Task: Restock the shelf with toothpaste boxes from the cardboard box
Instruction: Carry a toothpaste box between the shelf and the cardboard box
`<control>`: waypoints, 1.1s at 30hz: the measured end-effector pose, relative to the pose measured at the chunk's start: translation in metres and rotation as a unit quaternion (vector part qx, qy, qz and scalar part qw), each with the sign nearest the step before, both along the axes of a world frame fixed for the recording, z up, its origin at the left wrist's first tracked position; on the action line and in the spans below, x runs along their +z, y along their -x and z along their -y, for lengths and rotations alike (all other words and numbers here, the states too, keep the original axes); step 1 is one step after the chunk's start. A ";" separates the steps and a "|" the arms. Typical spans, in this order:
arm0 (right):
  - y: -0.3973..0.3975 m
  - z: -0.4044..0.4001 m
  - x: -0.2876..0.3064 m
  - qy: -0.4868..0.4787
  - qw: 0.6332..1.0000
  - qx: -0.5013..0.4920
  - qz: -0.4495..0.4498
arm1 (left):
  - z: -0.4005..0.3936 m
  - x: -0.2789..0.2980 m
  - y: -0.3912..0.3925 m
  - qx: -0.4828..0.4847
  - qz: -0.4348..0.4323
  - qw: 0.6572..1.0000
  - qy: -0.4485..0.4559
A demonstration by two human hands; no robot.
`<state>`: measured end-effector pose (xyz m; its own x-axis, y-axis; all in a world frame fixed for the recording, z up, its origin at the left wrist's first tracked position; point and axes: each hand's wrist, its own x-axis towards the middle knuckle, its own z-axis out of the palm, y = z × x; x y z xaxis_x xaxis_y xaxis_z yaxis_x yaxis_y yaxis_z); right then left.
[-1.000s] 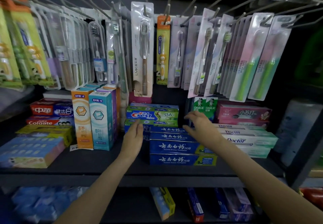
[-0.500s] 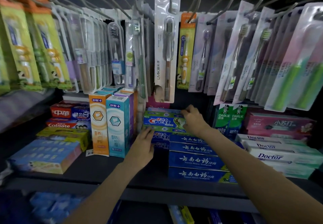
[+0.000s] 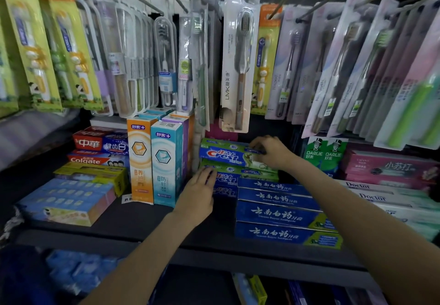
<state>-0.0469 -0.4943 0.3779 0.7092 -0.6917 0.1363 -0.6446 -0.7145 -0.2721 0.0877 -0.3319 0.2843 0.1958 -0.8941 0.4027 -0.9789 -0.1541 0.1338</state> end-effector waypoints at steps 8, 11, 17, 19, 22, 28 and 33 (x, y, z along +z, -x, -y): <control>0.006 -0.002 -0.008 -0.003 1.000 0.006 -0.030 | -0.011 -0.012 0.002 0.019 -0.009 0.998 0.056; 0.006 -0.005 -0.007 0.002 1.000 0.003 -0.028 | -0.015 -0.012 0.007 0.029 -0.064 0.997 0.046; 0.009 -0.020 -0.005 0.002 1.000 -0.006 -0.030 | -0.016 -0.015 0.005 0.049 -0.106 0.993 0.033; 0.015 -0.024 -0.002 0.009 1.000 -0.014 0.013 | -0.015 -0.014 0.005 0.052 -0.137 0.988 0.058; 0.032 -0.026 0.003 0.042 0.991 -0.068 0.107 | -0.013 -0.009 0.008 0.052 -0.233 0.967 0.093; 0.065 -0.021 -0.008 -0.056 0.988 -0.142 0.010 | -0.010 0.010 0.014 0.059 -0.465 0.877 0.104; 0.057 -0.015 -0.009 -0.122 0.980 -0.150 -0.046 | -0.001 0.010 0.010 0.042 -0.539 0.836 0.087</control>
<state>-0.1042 -0.4790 0.3688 0.4704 -0.8750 -0.1147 -0.8455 -0.4097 -0.3425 0.0774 -0.3306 0.2940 0.5886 -0.8051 0.0732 -0.2605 -0.1032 0.9600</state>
